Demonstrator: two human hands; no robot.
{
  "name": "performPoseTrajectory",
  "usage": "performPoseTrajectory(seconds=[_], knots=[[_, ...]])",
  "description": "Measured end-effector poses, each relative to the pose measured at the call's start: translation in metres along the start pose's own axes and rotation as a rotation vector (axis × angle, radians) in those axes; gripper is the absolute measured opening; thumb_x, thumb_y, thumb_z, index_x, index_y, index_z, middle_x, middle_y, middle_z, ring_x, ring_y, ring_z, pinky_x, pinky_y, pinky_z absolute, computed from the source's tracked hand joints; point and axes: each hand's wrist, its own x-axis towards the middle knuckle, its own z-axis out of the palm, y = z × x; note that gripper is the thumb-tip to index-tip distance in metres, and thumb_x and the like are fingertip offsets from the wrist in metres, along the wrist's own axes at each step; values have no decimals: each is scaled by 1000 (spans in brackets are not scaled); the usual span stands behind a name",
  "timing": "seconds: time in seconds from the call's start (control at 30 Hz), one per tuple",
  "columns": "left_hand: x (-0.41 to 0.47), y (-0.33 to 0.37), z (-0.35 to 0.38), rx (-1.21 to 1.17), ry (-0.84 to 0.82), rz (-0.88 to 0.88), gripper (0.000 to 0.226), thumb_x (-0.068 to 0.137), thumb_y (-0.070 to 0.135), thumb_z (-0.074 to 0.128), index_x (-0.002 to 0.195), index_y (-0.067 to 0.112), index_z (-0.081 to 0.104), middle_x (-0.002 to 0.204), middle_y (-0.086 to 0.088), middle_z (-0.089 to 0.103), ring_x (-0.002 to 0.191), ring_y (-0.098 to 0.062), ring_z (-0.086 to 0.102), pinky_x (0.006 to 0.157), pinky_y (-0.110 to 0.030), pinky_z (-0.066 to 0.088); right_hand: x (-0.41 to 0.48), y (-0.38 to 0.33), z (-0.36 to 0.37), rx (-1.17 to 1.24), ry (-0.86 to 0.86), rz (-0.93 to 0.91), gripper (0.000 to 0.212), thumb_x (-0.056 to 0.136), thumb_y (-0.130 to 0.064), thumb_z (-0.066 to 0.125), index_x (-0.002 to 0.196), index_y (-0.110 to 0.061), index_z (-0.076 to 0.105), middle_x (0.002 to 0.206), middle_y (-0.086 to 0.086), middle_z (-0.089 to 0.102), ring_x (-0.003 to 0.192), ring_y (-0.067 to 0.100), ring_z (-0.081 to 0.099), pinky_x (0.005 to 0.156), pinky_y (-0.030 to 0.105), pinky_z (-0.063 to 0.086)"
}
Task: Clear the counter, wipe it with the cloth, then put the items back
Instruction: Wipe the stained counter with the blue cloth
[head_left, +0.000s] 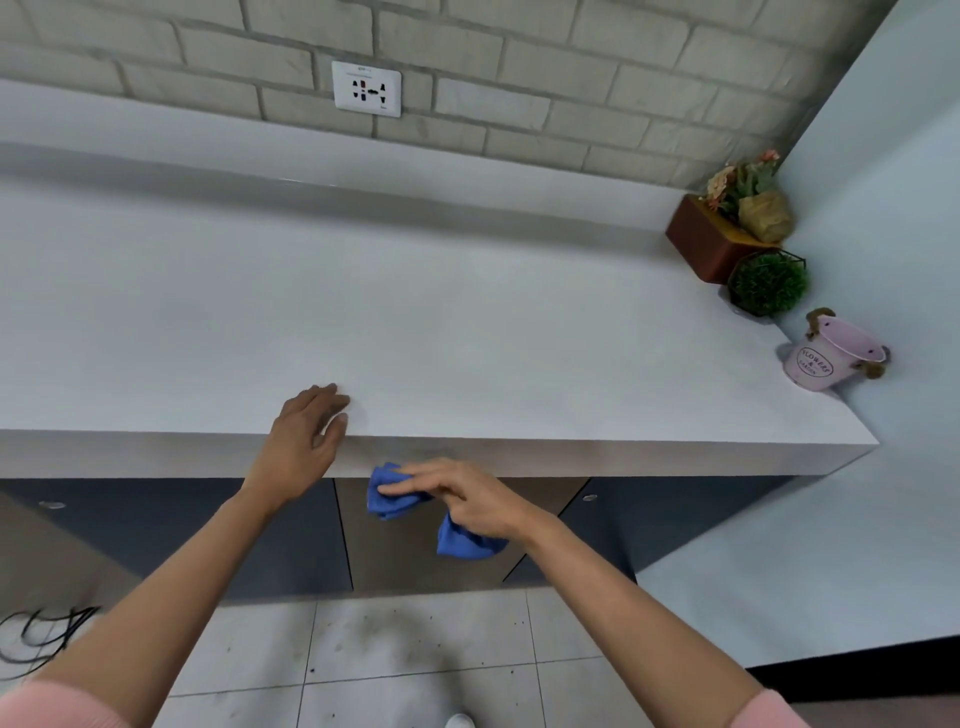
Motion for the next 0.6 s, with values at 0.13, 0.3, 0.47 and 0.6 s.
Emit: performPoseTrajectory(seconds=[0.13,0.3,0.47,0.6], knots=[[-12,1,-1,-50,63,25,21,95,15,50,111,13,62,114,-1,58,107,-13,48,86,-20,34,-6,-6,-7,199,21,39,72,78,22,31,127,-24,58,144,-6,46,132,2,38,106,8,32],[-15,-4,-2,-40,45,45,22,94,15,52,113,12,61,117,1,57,107,-9,47,91,-20,35,-21,12,-54,86,486,130,76,70,22,34,125,-23,61,142,-1,49,132,8,40,110,11,26],[-21,-11,2,14,42,97,26,92,11,55,118,12,60,126,-3,56,116,-18,49,100,-28,37,-44,57,-69,-87,692,384,72,75,21,34,134,-17,52,144,2,46,135,21,39,100,15,30],[-20,-11,4,15,68,103,24,92,15,57,115,12,62,123,-4,58,114,-20,50,98,-27,37,-39,61,-48,-189,654,396,72,79,17,35,137,-22,48,147,-1,42,131,22,38,101,15,27]])
